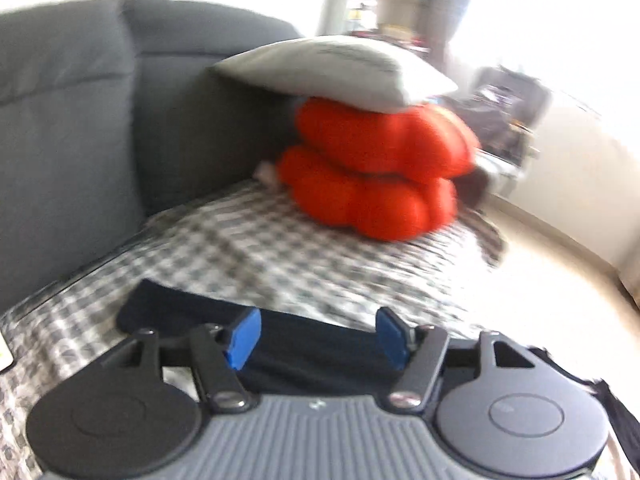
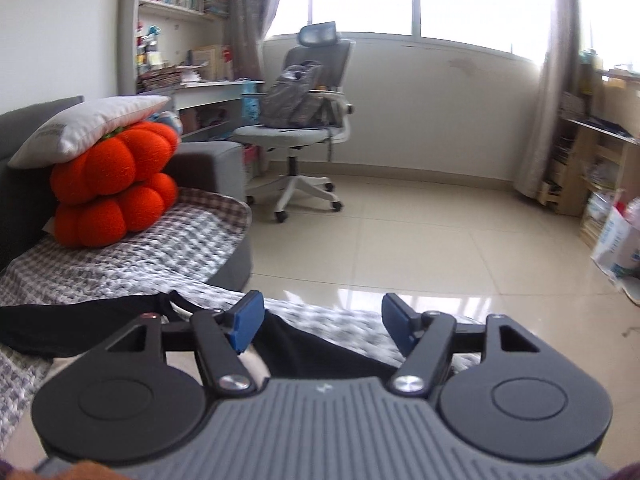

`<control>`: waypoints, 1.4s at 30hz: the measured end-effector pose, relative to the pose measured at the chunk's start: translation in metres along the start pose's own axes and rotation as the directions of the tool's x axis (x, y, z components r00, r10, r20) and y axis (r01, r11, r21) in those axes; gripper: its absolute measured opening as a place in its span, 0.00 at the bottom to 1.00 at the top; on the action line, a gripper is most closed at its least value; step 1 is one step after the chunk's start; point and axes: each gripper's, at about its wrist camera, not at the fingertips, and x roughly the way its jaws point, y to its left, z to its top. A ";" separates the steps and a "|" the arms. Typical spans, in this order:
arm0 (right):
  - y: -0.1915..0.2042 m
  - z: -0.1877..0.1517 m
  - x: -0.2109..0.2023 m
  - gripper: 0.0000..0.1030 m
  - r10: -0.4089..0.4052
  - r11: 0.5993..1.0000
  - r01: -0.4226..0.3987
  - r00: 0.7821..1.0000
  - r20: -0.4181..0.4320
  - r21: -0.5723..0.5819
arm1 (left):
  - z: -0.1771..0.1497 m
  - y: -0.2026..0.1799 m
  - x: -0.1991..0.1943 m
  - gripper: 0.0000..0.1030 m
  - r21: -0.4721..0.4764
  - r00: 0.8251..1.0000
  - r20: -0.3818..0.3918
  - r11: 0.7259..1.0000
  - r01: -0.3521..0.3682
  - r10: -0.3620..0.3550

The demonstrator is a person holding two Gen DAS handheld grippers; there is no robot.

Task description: Fold clothes

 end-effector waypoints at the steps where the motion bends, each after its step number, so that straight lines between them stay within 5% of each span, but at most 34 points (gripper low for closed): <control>1: -0.007 -0.004 -0.006 0.69 -0.009 1.000 0.009 1.000 0.000 0.018 | -0.004 -0.013 -0.007 0.66 0.027 1.000 0.001 0.999 0.022 -0.022; 9: -0.059 -0.038 -0.031 0.71 -0.037 0.985 0.040 0.999 -0.016 0.168 | -0.047 -0.115 -0.044 0.75 0.236 0.982 -0.038 0.953 0.190 -0.186; 16: -0.102 -0.059 -0.024 0.71 -0.114 0.968 0.122 0.992 -0.048 0.219 | -0.098 -0.167 -0.035 0.75 0.279 0.947 -0.124 0.906 0.319 -0.296; 23: -0.148 -0.076 -0.005 0.71 -0.109 0.916 0.133 0.990 -0.085 0.379 | -0.129 -0.190 -0.026 0.75 0.238 0.936 -0.137 0.907 0.348 -0.324; 26: -0.159 -0.080 0.006 0.58 -0.105 0.895 0.145 0.988 -0.115 0.421 | -0.135 -0.200 -0.025 0.75 0.194 0.919 -0.120 0.899 0.392 -0.375; 30: -0.164 -0.088 0.025 0.53 -0.082 0.884 0.154 0.981 -0.178 0.441 | -0.149 -0.217 -0.033 0.75 0.263 0.926 -0.059 0.890 0.374 -0.372; 38: -0.158 -0.100 0.058 0.53 0.000 0.875 0.099 0.979 -0.204 0.475 | -0.153 -0.226 -0.039 0.75 0.267 0.916 -0.064 0.878 0.398 -0.396; 39: -0.159 -0.101 0.061 0.51 -0.002 0.872 0.100 0.980 -0.201 0.479 | -0.154 -0.227 -0.039 0.75 0.269 0.917 -0.066 0.877 0.397 -0.394; 42: -0.162 -0.105 0.066 0.17 0.000 0.850 0.096 0.983 -0.182 0.518 | -0.157 -0.228 -0.039 0.75 0.273 0.919 -0.073 0.879 0.391 -0.387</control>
